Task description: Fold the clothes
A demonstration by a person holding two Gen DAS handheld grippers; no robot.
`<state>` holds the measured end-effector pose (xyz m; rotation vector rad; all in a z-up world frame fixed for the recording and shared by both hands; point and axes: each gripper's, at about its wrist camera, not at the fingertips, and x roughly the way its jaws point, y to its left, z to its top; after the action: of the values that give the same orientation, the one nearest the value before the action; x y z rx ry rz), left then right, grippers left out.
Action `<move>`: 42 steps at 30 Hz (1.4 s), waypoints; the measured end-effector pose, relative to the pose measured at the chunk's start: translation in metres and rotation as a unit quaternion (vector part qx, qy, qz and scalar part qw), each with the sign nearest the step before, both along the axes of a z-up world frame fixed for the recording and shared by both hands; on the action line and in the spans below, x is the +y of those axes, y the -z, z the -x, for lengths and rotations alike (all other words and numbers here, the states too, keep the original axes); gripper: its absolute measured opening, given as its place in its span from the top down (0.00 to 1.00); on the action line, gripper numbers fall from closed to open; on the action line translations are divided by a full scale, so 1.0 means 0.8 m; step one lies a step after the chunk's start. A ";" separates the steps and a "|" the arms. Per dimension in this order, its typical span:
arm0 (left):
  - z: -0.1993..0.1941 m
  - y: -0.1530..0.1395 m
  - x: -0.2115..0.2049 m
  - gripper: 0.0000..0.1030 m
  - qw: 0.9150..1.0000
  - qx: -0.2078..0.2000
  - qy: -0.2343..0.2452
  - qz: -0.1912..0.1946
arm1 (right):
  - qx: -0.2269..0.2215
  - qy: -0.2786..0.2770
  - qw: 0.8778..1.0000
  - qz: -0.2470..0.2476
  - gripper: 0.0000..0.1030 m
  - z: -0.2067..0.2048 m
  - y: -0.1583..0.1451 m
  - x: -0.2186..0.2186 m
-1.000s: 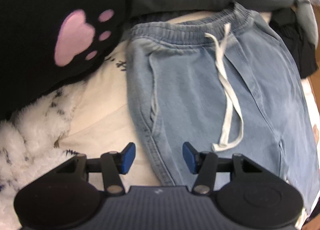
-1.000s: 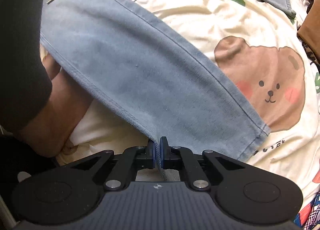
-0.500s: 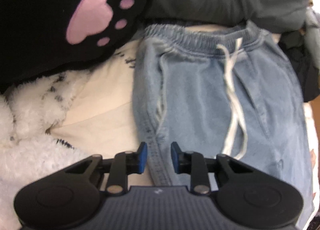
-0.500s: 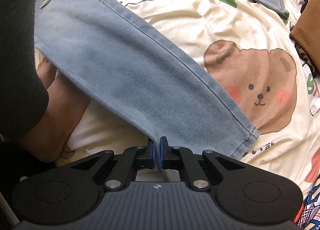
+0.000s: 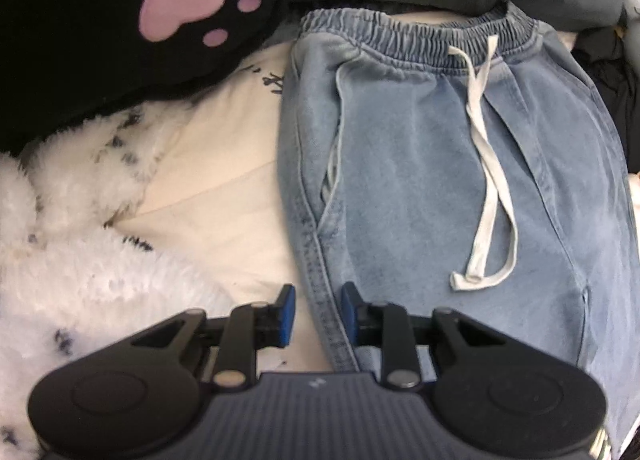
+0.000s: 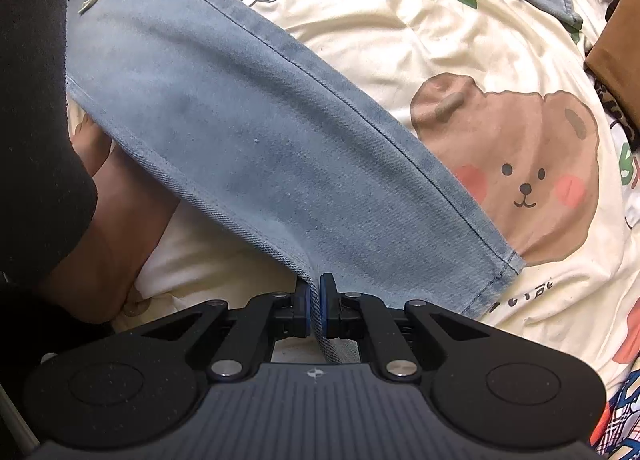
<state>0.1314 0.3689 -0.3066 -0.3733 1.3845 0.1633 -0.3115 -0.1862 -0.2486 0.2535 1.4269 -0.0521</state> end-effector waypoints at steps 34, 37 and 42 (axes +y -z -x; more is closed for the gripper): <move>-0.008 -0.037 0.009 0.90 0.995 -0.037 -0.019 0.089 | -0.027 0.016 0.999 0.038 0.98 -0.007 -0.040 -0.016; -0.008 -0.057 -0.003 0.90 0.994 -0.051 -0.008 0.094 | -0.042 0.023 0.998 0.046 0.99 -0.008 -0.055 -0.024; -0.023 -0.086 -0.022 0.92 0.993 -0.069 0.009 0.097 | -0.062 0.034 0.996 0.058 0.99 -0.009 -0.075 -0.035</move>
<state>0.1495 0.3512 -0.2381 -0.5235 1.2692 -0.0129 -0.3044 -0.2142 -0.1883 0.2056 1.2876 -0.1709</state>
